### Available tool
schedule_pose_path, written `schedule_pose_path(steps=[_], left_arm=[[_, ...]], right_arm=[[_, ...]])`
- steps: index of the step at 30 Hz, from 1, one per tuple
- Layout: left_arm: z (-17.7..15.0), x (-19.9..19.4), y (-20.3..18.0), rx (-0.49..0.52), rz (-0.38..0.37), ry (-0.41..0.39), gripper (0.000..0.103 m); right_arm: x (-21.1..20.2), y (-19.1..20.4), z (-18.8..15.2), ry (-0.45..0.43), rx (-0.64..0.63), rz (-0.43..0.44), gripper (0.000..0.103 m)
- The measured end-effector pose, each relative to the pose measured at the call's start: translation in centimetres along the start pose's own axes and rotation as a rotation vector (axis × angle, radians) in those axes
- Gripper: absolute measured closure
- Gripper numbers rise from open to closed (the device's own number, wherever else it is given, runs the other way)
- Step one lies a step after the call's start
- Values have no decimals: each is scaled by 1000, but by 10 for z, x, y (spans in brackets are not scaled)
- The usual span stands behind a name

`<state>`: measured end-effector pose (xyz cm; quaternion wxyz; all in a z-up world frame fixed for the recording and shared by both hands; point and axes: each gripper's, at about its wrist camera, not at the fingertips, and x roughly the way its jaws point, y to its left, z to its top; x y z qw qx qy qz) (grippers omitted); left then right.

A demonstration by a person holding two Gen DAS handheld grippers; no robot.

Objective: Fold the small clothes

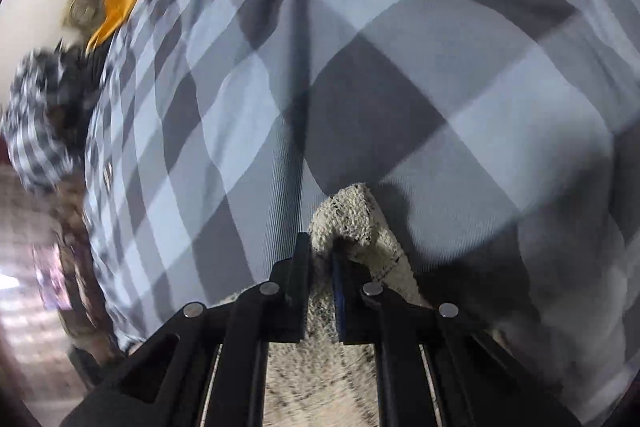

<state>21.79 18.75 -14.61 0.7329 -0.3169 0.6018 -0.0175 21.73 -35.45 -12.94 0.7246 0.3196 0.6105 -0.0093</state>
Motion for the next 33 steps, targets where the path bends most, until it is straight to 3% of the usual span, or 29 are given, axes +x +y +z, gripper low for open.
schedule_pose_path(steps=[2,4,5,6,7,8,10,13,16,19,22,27,30,31,32,33], left_arm=[[4,-15,5,-9,-27,29,87],[4,-38,3,11,50,-6,62],[3,-52,0,34,112,-44,23],[-1,-77,-4,75,185,-115,0],[-5,-92,-7,102,210,-158,0],[-10,-107,-11,126,223,-186,0],[-30,-137,-19,179,231,-228,0],[-75,-158,-41,252,244,-282,0],[-112,-144,-72,304,198,-278,0],[-140,-100,-105,375,112,-210,0],[-153,-41,-121,454,103,-100,0],[-152,14,-101,514,172,-34,0],[-145,13,-92,574,289,-81,0],[-140,10,-84,568,353,-94,0],[-138,9,-74,546,399,-96,0],[-133,6,-60,498,375,-77,0]], right_arm=[[-6,-9,4,31,53,62,90],[-32,-19,6,10,97,106,82],[-48,-19,4,-32,85,71,72],[-64,-19,1,-77,62,21,63],[-82,-16,-3,-127,35,-28,41],[-103,-11,-13,-183,0,-72,25],[-135,4,-42,-259,-86,-133,22],[-151,32,-97,-249,-224,-130,22],[-135,73,-154,-206,-403,-133,22],[-95,122,-195,-185,-615,-134,22],[-41,155,-220,-120,-775,-112,22],[28,152,-221,61,-861,-165,22],[26,133,-202,102,-821,-83,26],[17,127,-193,98,-772,-67,36],[11,119,-184,104,-718,-44,53],[6,107,-173,105,-656,-29,59]])
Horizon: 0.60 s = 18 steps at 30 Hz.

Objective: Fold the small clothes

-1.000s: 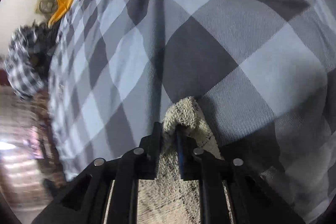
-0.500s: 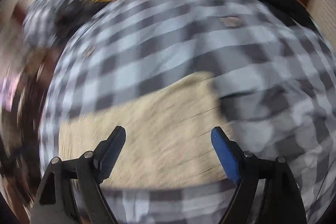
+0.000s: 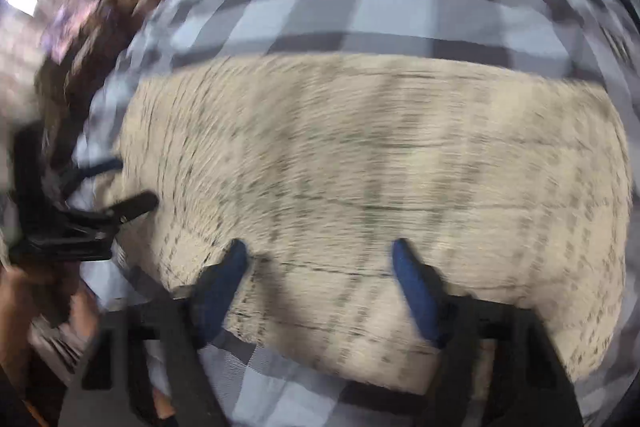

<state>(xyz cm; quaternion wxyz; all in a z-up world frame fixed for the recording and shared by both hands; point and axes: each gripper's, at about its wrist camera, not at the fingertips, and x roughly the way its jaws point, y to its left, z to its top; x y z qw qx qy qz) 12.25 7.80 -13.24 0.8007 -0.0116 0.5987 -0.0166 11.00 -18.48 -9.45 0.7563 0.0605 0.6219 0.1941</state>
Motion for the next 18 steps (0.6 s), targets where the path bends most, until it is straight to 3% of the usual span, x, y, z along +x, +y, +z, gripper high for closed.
schedule_pose_path(steps=[2,4,7,8,9,10,11,13,15,16,18], left_arm=[[-7,7,35,-131,-98,46,0],[-10,11,66,-270,-186,100,0],[-13,-4,105,-406,-63,79,0],[-14,-10,112,-432,-22,68,0],[-15,-18,123,-469,72,55,0],[-18,-28,131,-494,153,27,0],[-18,-36,134,-499,173,-12,0],[-15,-48,127,-485,140,-72,0],[-11,-58,108,-433,77,-139,0],[-6,-63,86,-360,26,-189,0],[-2,-64,52,-240,-42,-236,0]], right_arm=[[-11,-33,-3,-4,117,-20,85],[-24,-65,-7,-23,225,-87,92],[-52,-94,-17,-77,318,-285,93],[-61,-98,-22,-97,339,-362,87],[-69,-99,-26,-113,359,-491,78],[-79,-95,-30,-143,364,-616,52],[-89,-91,-33,-190,357,-663,40],[-110,-70,-34,-334,327,-647,37],[-118,-45,-32,-436,283,-572,24],[-112,-28,-27,-469,238,-523,12],[-93,1,-17,-475,131,-443,9]])
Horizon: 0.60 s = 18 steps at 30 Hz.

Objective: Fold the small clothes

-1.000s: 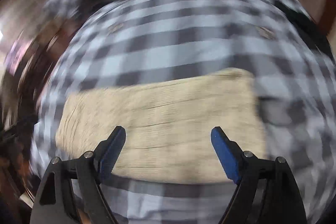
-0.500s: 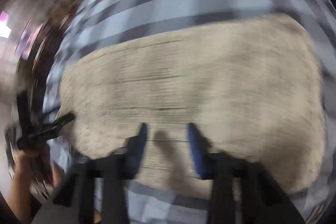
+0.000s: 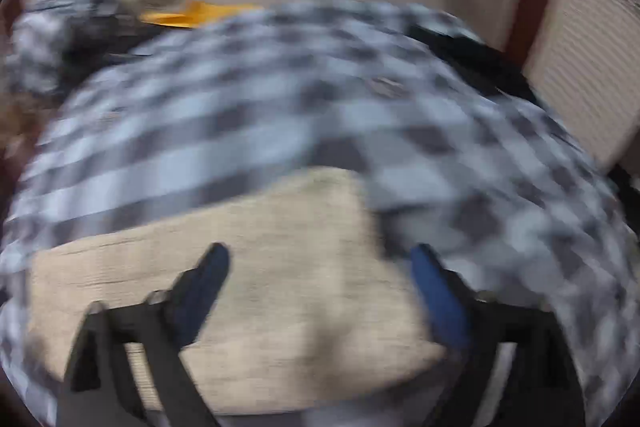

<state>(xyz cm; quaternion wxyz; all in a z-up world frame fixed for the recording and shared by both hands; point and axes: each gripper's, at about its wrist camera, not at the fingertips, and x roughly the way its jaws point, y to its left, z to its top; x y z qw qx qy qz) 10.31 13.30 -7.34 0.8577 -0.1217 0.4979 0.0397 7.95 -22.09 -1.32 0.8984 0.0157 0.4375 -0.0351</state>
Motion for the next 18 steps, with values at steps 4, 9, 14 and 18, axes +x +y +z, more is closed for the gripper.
schedule_pose_path(steps=[4,9,14,18], left_arm=[[-11,28,-71,209,-139,22,0],[-31,64,-66,291,6,91,0],[-16,66,1,17,-83,168,0],[-12,41,26,-73,128,109,0]], right_arm=[[31,69,-17,64,-272,140,9],[81,79,-41,169,-493,-40,9],[93,-37,-4,296,58,1,2],[77,-116,-6,318,288,-314,1]])
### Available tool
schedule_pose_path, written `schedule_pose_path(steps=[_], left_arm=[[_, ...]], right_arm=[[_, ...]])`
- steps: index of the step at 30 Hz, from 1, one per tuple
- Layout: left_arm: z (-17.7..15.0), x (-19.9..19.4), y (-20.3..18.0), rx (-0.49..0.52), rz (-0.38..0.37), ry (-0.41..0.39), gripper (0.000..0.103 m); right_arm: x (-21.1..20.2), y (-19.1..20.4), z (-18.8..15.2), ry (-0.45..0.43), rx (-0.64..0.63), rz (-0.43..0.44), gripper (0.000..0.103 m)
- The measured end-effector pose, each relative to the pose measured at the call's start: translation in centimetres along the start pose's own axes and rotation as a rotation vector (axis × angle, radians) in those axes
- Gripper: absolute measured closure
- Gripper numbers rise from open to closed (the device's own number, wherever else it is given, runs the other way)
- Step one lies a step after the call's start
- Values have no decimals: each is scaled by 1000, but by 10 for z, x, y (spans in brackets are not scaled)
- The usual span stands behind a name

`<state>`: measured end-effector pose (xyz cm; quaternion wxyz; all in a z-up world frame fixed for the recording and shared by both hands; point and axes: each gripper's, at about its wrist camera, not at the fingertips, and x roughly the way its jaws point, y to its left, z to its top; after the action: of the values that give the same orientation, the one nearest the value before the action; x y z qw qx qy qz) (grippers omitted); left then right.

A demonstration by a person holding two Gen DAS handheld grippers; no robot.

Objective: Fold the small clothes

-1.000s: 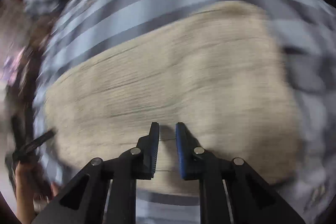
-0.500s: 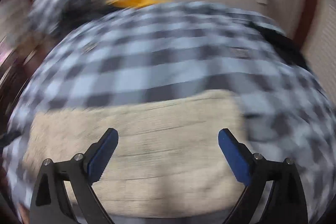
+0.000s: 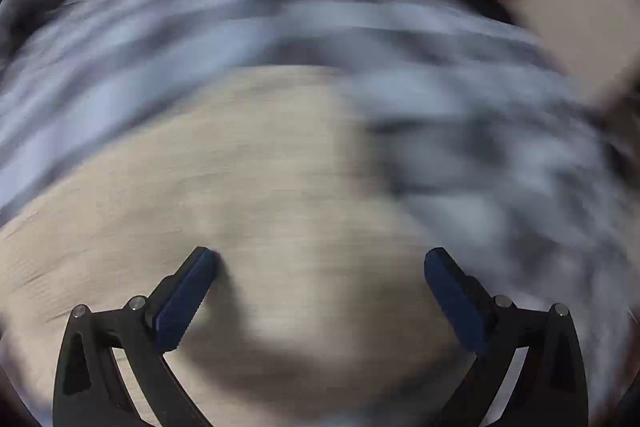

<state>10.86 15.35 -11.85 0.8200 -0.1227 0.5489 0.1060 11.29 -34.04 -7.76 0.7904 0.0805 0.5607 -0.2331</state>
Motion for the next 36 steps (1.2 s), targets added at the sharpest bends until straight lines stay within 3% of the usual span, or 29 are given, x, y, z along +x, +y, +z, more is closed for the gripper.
schedule_pose_path(steps=[2,4,6,10,13,16,19,22,25,28,32,36], left_arm=[[1,-22,14,-69,90,-56,0],[0,-45,24,-114,40,-120,0],[-5,-56,24,-136,-14,-118,0],[-21,-48,-3,-103,-198,33,0],[-40,-37,-41,12,-254,136,0],[-55,-33,-72,130,-206,153,0],[-68,-26,-87,226,-140,144,0],[-69,-9,-80,218,-139,156,0],[-64,-26,-81,232,-82,105,0],[-59,-69,-78,264,-63,-1,0],[-61,-121,-57,326,-40,-156,0],[-64,-132,-21,307,23,-149,0]], right_arm=[[-3,-30,-1,32,146,119,1],[-10,-41,-7,26,215,203,1],[-22,-33,-12,3,169,219,1],[-41,15,-29,-38,-27,276,1],[-38,30,-49,26,-85,360,1],[-23,23,-52,103,-23,424,1],[-19,-5,-50,122,104,432,1],[-8,-37,-53,156,264,433,1],[-1,-71,-59,194,448,494,1],[-7,-99,-66,177,562,531,1],[-26,-104,-69,162,523,551,1],[-30,-107,-64,192,461,554,1]])
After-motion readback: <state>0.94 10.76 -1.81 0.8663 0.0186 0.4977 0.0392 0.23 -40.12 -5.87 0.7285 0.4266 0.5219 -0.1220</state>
